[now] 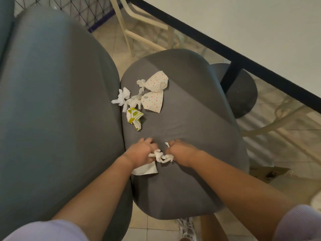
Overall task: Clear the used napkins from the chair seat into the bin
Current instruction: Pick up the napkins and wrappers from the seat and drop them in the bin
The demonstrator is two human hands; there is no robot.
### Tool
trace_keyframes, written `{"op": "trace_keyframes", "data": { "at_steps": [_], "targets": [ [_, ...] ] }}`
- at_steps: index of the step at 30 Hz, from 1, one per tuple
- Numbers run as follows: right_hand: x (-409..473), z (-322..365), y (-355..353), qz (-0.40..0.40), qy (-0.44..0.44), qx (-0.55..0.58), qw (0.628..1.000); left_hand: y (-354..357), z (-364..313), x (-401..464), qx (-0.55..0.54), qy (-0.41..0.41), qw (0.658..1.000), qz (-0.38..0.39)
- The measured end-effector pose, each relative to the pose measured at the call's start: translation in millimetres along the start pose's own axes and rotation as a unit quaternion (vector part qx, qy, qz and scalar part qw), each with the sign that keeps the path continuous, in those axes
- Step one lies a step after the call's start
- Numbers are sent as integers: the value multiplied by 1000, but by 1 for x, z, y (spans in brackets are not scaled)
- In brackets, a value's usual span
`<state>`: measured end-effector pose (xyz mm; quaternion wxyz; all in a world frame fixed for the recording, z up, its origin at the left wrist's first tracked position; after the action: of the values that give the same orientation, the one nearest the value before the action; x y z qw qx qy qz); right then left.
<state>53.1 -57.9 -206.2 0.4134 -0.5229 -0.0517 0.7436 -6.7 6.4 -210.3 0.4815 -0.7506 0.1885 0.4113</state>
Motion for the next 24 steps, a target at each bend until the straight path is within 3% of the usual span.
{"op": "trace_keyframes", "data": {
  "at_steps": [5, 11, 18, 24],
  "targets": [
    [-45, -10, -22, -38, 24, 36, 998, -54, 7, -36, -208, -33, 968, -135],
    [-125, -23, -44, -89, 64, 14, 994, -118, -46, -78, -245, 16, 948, -203],
    [-213, -64, -21, -106, 115, 40, 987, -127, -136, -82, -292, 45, 948, -119],
    [-304, -103, 20, -151, 149, 76, 974, -99, -255, -75, -284, 82, 955, -36]
  ]
}}
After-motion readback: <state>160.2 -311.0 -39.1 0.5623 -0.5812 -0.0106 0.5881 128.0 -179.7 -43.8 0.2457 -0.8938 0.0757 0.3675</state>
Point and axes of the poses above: each hand's wrist, its own x-axis towards the middle knuckle, its own y-axis out of the palm, z = x × y, the point moved 10 cm from there along x, towards the middle knuckle, and after that the axes turned 14 degrees about z, right-handed, at the moved point
